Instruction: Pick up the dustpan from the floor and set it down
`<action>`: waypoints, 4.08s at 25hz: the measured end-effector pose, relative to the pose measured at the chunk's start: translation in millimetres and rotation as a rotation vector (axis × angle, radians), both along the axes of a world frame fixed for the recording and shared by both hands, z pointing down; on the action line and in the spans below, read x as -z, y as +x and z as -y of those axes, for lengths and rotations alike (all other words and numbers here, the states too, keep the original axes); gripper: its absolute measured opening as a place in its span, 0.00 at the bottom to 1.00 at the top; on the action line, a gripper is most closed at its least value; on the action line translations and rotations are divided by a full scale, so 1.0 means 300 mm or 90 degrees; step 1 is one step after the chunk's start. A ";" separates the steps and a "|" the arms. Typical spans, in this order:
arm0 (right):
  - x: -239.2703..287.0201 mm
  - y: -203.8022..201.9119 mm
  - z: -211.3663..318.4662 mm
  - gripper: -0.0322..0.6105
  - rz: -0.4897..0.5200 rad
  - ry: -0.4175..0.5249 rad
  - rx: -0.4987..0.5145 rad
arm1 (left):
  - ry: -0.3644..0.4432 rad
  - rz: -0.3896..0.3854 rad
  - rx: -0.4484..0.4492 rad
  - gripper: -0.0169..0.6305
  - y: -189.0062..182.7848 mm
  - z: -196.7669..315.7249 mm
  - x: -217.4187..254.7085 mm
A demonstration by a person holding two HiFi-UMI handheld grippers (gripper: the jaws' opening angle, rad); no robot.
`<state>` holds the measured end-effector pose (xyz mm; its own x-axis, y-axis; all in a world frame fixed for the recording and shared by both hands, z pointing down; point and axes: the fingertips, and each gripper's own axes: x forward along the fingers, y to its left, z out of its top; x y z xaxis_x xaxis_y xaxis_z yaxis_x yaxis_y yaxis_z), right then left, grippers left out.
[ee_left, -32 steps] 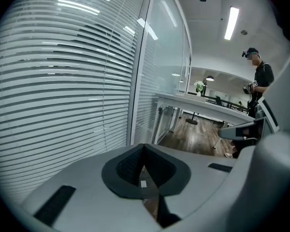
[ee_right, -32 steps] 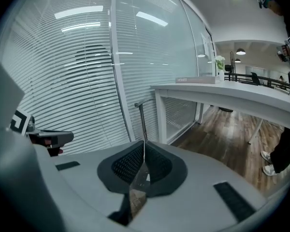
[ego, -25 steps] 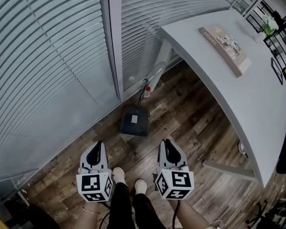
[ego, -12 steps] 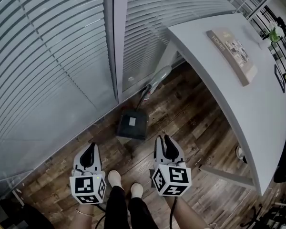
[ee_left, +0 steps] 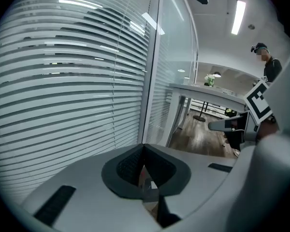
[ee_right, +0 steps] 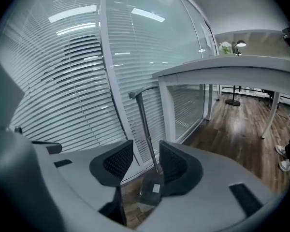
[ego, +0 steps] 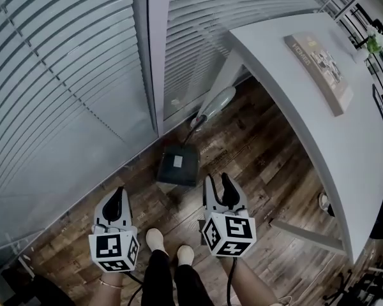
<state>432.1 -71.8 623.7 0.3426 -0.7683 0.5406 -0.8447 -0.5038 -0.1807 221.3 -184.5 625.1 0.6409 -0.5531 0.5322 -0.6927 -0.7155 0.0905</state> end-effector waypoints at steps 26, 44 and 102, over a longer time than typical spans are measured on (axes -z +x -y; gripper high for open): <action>-0.039 0.122 0.309 0.35 -0.037 0.018 0.029 | -0.027 -0.010 0.019 0.05 0.003 0.133 -0.090; -0.053 0.196 0.451 0.35 -0.062 0.025 0.009 | -0.048 -0.020 0.011 0.05 0.003 0.147 -0.122; 0.889 -0.016 -0.012 0.21 -0.154 0.102 0.133 | 0.146 -0.101 0.058 0.05 -0.026 -0.147 0.860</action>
